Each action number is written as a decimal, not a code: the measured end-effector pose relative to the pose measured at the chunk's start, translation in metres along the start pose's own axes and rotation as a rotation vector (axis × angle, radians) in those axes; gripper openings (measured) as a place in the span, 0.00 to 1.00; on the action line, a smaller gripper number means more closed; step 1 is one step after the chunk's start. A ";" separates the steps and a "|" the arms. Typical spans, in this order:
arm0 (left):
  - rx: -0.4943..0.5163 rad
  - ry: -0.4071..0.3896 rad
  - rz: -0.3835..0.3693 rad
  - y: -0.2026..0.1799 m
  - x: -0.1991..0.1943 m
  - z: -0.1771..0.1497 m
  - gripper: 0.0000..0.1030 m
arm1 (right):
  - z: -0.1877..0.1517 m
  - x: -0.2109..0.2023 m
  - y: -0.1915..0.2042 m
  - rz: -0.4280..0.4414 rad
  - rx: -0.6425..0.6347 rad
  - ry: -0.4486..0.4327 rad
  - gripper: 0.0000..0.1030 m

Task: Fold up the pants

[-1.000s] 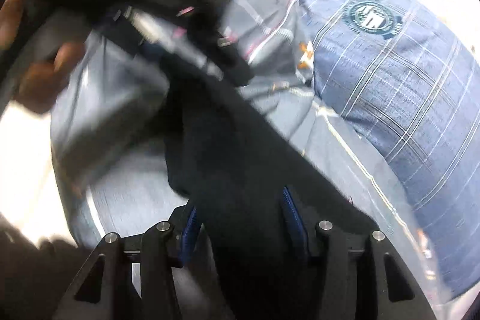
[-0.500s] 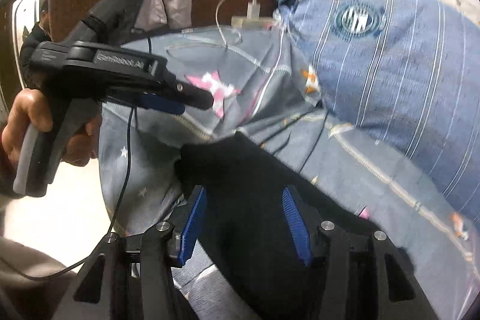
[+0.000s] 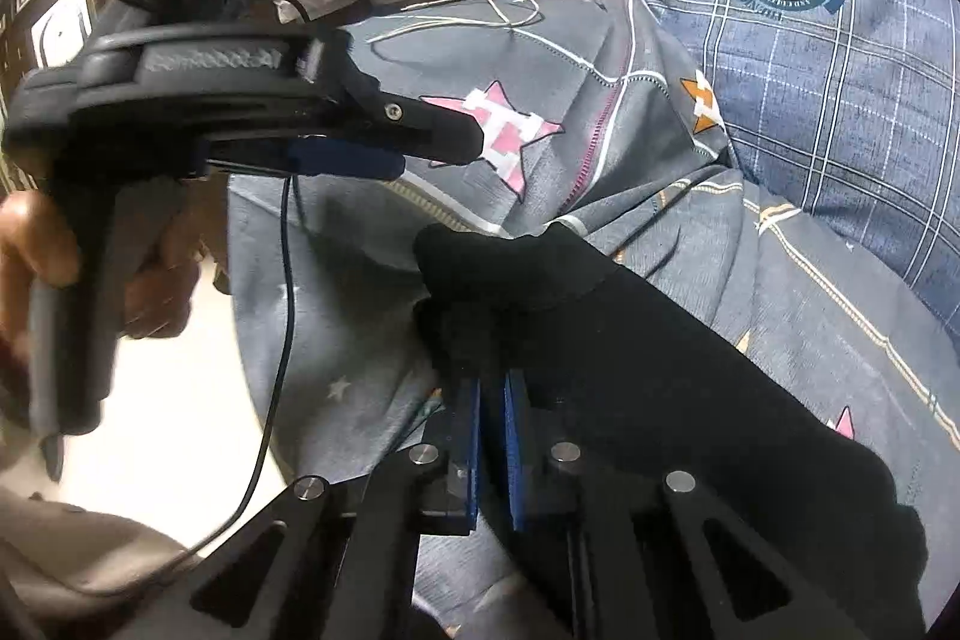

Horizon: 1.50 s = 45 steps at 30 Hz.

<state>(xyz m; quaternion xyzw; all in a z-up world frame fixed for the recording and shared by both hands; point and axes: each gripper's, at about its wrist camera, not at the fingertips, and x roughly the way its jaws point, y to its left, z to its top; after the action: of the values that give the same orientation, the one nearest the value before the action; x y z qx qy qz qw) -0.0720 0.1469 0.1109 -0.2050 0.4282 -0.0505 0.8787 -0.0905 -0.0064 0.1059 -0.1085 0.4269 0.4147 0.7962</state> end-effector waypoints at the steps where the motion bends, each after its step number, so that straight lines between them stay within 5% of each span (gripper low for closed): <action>1: -0.001 0.002 0.001 0.001 0.001 -0.001 0.66 | -0.003 0.003 0.002 0.017 0.017 0.015 0.06; 7: 0.046 0.037 0.017 -0.014 0.012 -0.015 0.66 | -0.019 0.030 0.002 0.057 0.086 0.090 0.07; 10: 0.087 0.067 0.012 -0.031 0.020 -0.024 0.66 | -0.017 0.003 -0.010 0.081 0.148 0.074 0.13; 12: 0.124 0.069 0.005 -0.044 0.024 -0.032 0.66 | -0.021 -0.029 -0.023 0.012 0.171 0.011 0.32; 14: 0.162 0.077 0.000 -0.056 0.029 -0.040 0.66 | -0.033 -0.052 -0.049 -0.124 0.232 -0.024 0.40; 18: 0.230 0.088 0.005 -0.074 0.046 -0.055 0.66 | -0.062 -0.070 -0.105 -0.306 0.377 -0.001 0.39; 24: 0.311 0.056 0.070 -0.074 0.065 -0.062 0.66 | -0.082 -0.098 -0.143 -0.403 0.490 -0.064 0.39; 28: 0.328 0.060 0.080 -0.071 0.072 -0.064 0.66 | -0.081 -0.079 -0.174 -0.338 0.545 -0.020 0.39; 30: 0.345 0.059 0.091 -0.071 0.075 -0.065 0.66 | -0.083 -0.074 -0.182 -0.273 0.565 -0.031 0.16; 31: 0.349 0.058 0.093 -0.071 0.076 -0.066 0.66 | -0.081 -0.075 -0.181 -0.308 0.535 -0.031 0.12; 39: 0.372 0.031 0.124 -0.073 0.083 -0.071 0.69 | -0.083 -0.065 -0.176 -0.440 0.438 -0.003 0.11; 45: 0.348 0.063 0.130 -0.078 0.072 -0.065 0.68 | -0.079 -0.112 -0.166 -0.425 0.470 -0.080 0.12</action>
<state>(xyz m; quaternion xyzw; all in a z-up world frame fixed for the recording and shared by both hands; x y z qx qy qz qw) -0.0701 0.0357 0.0537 -0.0202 0.4526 -0.0732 0.8885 -0.0445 -0.2169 0.1137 0.0081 0.4471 0.1330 0.8845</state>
